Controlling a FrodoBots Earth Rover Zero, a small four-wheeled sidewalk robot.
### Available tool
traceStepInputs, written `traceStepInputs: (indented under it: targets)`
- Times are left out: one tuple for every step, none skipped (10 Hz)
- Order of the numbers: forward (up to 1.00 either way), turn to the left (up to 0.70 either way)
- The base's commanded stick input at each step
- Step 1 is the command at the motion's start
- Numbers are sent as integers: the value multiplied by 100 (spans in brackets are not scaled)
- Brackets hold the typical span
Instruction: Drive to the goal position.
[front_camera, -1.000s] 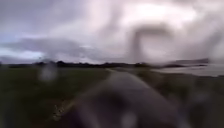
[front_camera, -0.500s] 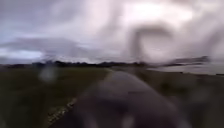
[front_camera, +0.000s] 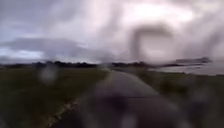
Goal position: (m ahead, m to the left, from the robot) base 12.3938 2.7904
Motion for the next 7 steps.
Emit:
traceStepInputs:
  targets:
    - [70, 0]
    - [70, 0]
    - [70, 0]
    - [70, 0]
    - [70, 0]
    - [70, 0]
    - [70, 0]
